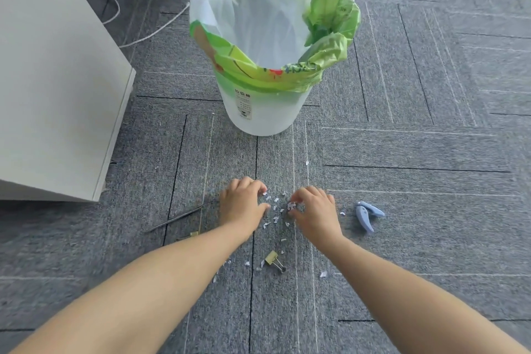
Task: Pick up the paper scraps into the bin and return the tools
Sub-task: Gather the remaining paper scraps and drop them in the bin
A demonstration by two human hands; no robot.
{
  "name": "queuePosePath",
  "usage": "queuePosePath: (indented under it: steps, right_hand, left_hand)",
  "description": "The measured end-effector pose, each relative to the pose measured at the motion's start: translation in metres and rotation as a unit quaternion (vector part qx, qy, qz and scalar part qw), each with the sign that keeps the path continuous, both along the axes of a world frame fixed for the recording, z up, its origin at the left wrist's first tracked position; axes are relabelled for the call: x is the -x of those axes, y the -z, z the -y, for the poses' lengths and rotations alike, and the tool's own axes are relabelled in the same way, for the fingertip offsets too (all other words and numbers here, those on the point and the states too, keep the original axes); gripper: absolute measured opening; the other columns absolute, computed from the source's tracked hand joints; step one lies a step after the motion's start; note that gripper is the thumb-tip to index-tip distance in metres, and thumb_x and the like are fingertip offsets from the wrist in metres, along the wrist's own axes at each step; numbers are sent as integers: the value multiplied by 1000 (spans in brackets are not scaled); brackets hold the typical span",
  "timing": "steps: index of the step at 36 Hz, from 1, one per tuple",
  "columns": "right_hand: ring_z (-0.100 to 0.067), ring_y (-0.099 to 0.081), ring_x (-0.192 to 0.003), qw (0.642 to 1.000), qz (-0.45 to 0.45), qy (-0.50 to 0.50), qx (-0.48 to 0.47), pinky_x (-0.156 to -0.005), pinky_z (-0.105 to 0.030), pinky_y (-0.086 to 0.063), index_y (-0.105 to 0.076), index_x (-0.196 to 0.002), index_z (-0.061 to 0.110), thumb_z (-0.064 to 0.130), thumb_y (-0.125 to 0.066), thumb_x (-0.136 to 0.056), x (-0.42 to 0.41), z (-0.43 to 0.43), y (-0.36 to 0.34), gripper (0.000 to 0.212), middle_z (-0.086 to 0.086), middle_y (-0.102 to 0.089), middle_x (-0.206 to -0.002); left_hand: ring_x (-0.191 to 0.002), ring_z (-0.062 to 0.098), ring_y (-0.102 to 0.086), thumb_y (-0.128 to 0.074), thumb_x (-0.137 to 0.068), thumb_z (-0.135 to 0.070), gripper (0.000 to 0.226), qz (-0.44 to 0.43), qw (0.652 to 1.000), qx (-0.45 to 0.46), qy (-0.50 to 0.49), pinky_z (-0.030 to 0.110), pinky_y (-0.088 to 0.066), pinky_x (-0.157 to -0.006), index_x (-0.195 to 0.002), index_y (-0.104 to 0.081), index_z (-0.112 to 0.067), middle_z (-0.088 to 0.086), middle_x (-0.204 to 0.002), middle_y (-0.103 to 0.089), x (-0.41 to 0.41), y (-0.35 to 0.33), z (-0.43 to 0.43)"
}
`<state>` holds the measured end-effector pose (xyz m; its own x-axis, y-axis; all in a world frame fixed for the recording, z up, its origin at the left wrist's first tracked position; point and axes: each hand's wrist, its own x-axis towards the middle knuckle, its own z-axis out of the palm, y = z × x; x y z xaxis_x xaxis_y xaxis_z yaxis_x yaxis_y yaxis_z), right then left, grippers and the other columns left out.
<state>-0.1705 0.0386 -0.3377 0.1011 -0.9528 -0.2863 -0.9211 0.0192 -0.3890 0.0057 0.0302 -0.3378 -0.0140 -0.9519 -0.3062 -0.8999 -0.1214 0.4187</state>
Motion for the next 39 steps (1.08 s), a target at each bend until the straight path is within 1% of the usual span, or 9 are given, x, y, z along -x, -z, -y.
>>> queuePosePath:
  steps: [7, 10, 13, 17, 24, 30, 33, 36, 39]
  right_hand:
    - [-8, -47, -105, 999, 12, -33, -7, -101, -30, -31, -62, -105, 28, 31, -68, -86, 3, 6, 2, 21, 14, -56, -107]
    - [-8, -47, -101, 999, 22, -35, -10, -98, -29, -32, -62, -100, 29, 29, -69, -86, 3, 9, 3, 16, 14, -56, -103]
    - [-9, -46, -99, 999, 26, -35, -21, -91, -25, -29, -63, -97, 28, 31, -67, -87, 3, 12, 3, 11, 13, -56, -100]
    - [-10, -47, -96, 999, 25, -33, -34, -92, -27, -32, -64, -96, 26, 31, -67, -87, 1, 15, 2, 10, 12, -57, -99]
    - [-15, -53, -91, 1000, -2, -16, -18, -92, -34, -39, -62, -92, 23, 20, -62, -91, -9, 11, 5, 2, 7, -61, -96]
    - [-16, -49, -85, 999, -32, -27, -12, -82, -30, -35, -57, -92, 19, 14, -51, -96, -16, 7, 0, 8, 5, -59, -92]
    - [-16, -48, -82, 999, -48, -21, 0, -82, -31, -35, -54, -89, 20, 9, -47, -96, -17, 2, -1, 14, 6, -57, -89]
    - [-17, -47, -84, 999, -34, -10, -25, -85, -32, -35, -52, -87, 20, 3, -40, -92, -19, 0, -6, 21, 6, -55, -88]
    - [-16, -47, -84, 999, -3, 7, -39, -88, -33, -34, -51, -83, 22, 4, -40, -90, -19, -2, -13, 22, 8, -54, -86]
  left_hand:
    - [-110, 11, -44, -66, -83, -48, 27, 0, 1000, 23, -19, 33, -33, -97, -107, -59, -36, -15, -113, -56, 3, 5, 5]
    - [-108, 12, -43, -66, -82, -48, 22, -1, 999, 30, -23, 34, -33, -96, -101, -60, -37, -16, -110, -56, 2, 5, 8]
    - [-106, 11, -41, -66, -83, -47, 18, -1, 999, 34, -22, 34, -32, -94, -96, -61, -37, -17, -106, -55, 0, 5, 10]
    - [-108, 12, -40, -65, -84, -47, 12, 17, 999, 43, 2, 35, -30, -94, -89, -64, -37, -19, -104, -54, -1, 5, 13]
    - [-110, 12, -40, -62, -87, -46, 11, 32, 998, 54, 23, 35, -29, -95, -92, -66, -37, -19, -107, -56, -1, 4, 11]
    - [-110, 13, -39, -56, -91, -44, 12, 59, 995, 53, 52, 37, -28, -98, -96, -64, -36, -16, -109, -53, 3, 3, 9]
    - [-110, 14, -38, -53, -94, -42, 12, 74, 994, 50, 66, 37, -27, -97, -97, -62, -35, -14, -111, -52, 4, 3, 8]
    - [-110, 14, -37, -51, -95, -39, 12, 77, 994, 42, 70, 37, -26, -97, -99, -61, -33, -12, -113, -51, 6, 3, 8]
    - [-114, 14, -37, -51, -95, -37, 9, 51, 997, 34, 39, 38, -25, -101, -98, -59, -33, -12, -115, -51, 5, 1, 6]
